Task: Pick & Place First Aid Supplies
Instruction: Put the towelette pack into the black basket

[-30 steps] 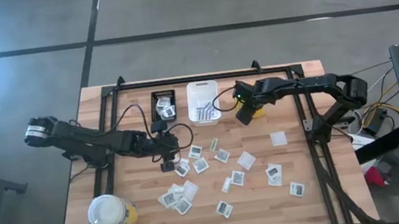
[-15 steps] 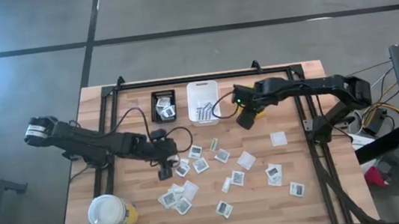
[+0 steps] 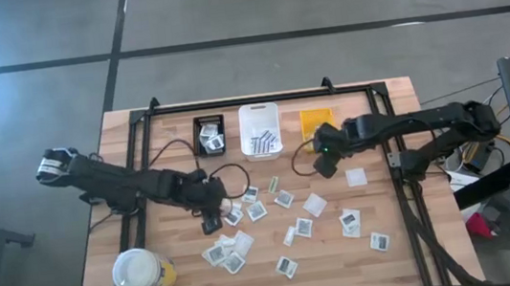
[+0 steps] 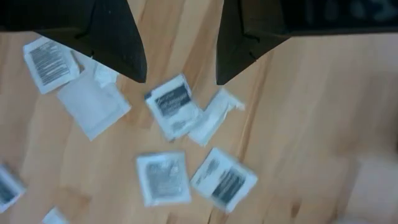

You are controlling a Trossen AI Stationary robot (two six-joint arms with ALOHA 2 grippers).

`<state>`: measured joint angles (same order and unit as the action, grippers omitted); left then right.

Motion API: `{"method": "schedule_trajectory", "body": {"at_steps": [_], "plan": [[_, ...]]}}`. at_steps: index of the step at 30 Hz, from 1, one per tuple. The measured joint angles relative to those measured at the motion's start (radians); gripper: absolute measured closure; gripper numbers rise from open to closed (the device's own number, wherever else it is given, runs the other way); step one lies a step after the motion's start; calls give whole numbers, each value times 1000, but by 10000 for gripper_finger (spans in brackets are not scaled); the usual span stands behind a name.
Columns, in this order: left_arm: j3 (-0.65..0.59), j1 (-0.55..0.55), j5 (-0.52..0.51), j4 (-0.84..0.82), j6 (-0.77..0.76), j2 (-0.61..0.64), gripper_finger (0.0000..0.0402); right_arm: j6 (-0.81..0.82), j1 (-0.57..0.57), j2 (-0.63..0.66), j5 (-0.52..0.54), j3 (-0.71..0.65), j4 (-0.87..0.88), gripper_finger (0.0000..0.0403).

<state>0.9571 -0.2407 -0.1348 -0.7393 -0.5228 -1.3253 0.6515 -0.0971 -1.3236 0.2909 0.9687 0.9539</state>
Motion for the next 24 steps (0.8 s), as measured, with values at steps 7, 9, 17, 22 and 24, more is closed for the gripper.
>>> {"method": "schedule_trajectory", "body": {"at_steps": [7,9,17,22,24], "plan": [[80,-31,7,-65,-92,-132,216,148,103,38,0,-60,-3,307],[100,-36,8,-69,-110,-170,216,173,133,39,-1,-65,-4,304],[132,-48,-5,-68,-292,-246,216,242,238,27,-1,-75,-11,296],[132,-49,-61,-60,-390,-271,216,273,284,26,-1,-77,-14,303],[132,-49,-83,-51,-417,-288,216,286,297,26,-1,-79,-15,307]]}}
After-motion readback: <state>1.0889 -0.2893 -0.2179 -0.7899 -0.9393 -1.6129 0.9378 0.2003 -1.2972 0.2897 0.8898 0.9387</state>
